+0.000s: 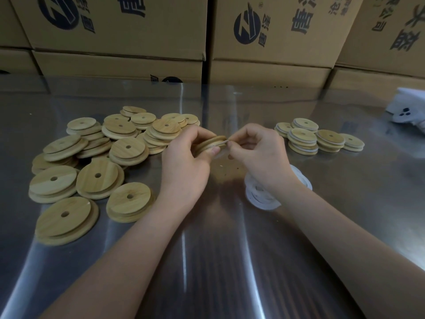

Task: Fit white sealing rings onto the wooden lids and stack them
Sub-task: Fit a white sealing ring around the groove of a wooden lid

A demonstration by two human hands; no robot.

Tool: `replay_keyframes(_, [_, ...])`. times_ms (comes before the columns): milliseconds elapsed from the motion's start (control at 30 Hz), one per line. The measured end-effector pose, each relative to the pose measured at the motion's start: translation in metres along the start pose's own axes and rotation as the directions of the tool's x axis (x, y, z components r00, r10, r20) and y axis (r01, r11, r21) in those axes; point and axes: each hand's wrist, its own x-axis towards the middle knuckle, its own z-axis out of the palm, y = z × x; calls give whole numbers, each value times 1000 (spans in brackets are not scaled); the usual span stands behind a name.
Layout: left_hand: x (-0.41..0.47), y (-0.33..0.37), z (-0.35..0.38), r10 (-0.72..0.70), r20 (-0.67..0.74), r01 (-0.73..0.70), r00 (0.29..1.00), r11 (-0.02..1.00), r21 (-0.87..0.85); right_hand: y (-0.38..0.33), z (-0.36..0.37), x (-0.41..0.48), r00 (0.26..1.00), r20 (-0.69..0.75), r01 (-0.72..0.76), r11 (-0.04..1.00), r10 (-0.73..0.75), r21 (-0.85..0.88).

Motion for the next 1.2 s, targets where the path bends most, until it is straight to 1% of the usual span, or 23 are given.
replay_keyframes(133, [-1, 0, -1, -12, 0, 12, 1000, 1000, -11, -1, -1, -1, 998, 18, 69, 995, -68, -71])
replay_keyframes(367, [-1, -2, 2, -70, -13, 69, 997, 997, -17, -9, -3, -4, 959, 85, 281, 951, -271, -132])
replay_keyframes(433, [0, -4, 1, -95, -32, 92, 995, 994, -66, -10, -2, -4, 954, 87, 297, 945, -287, -134])
replay_keyframes(600, [-1, -4, 1, -123, -50, 109, 991, 969, -220, -7, 3, -5, 979, 54, 203, 972, -198, -122])
replay_keyframes(800, [-1, -3, 2, -147, -39, 128, 988, 943, -307, -8, 5, -6, 987, -21, 158, 985, -159, -65])
replay_keyframes(933, [0, -2, 1, -148, -41, 131, 988, 953, -274, -9, 3, -5, 993, -19, 114, 993, -115, -38])
replay_keyframes(1100, [1, -3, 2, -89, -43, 79, 995, 978, -193, -8, 0, -3, 1000, 2, 20, 999, -20, 25])
replay_keyframes(1200, [1, -2, 1, -63, -32, 57, 998, 986, -160, -7, -1, -2, 1000, 13, 3, 999, -4, 33])
